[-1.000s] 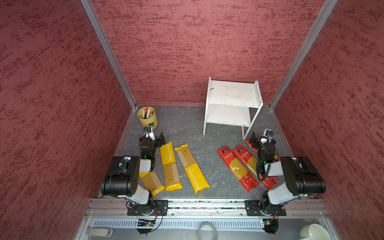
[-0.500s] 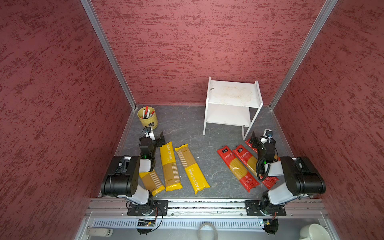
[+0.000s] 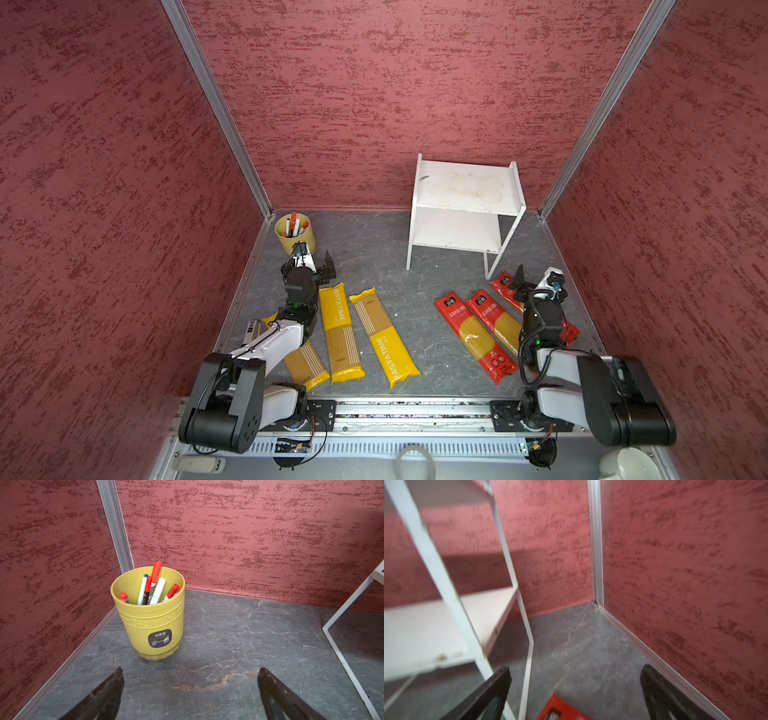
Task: Place and organize the pasta boxes and bags onto the shelf
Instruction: 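Move both grippers toward the middle yellow PASTATIME spaghetti bag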
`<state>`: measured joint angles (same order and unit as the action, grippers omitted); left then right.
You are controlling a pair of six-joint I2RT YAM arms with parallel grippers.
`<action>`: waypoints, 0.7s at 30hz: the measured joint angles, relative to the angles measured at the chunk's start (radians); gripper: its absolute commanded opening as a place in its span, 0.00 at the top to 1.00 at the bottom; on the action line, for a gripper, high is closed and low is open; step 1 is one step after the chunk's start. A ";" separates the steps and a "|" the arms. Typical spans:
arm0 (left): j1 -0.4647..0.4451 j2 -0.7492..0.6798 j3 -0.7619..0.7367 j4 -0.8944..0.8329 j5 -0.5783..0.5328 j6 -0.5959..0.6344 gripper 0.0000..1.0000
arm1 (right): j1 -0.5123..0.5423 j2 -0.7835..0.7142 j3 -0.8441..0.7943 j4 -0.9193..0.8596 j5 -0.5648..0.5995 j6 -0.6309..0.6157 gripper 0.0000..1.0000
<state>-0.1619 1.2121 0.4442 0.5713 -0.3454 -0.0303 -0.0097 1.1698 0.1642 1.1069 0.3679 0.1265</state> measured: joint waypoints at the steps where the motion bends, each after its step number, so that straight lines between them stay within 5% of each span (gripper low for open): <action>1: -0.016 -0.021 0.003 -0.036 -0.027 -0.018 0.01 | 0.005 -0.063 0.040 -0.097 0.027 0.043 0.01; 5: -0.082 -0.094 0.065 -0.237 -0.111 -0.104 0.01 | 0.033 -0.212 0.257 -0.581 0.126 0.225 0.01; 9: -0.072 -0.141 0.184 -0.479 -0.108 -0.277 0.01 | 0.033 -0.292 0.327 -0.845 0.021 0.336 0.09; 15: 0.146 -0.223 0.220 -0.673 0.196 -0.483 0.05 | 0.030 -0.348 0.268 -1.057 -0.299 0.482 0.15; 18: 0.057 -0.230 0.223 -0.761 0.229 -0.515 0.05 | 0.046 -0.354 0.268 -1.149 -0.386 0.529 0.18; 21: -0.141 -0.226 0.230 -0.843 0.189 -0.541 0.06 | 0.069 -0.393 0.268 -1.228 -0.436 0.557 0.21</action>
<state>-0.3031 0.9859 0.6746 -0.2722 -0.1562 -0.5716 0.0589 0.7765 0.4324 -0.1207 -0.0681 0.6834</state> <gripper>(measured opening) 0.943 0.810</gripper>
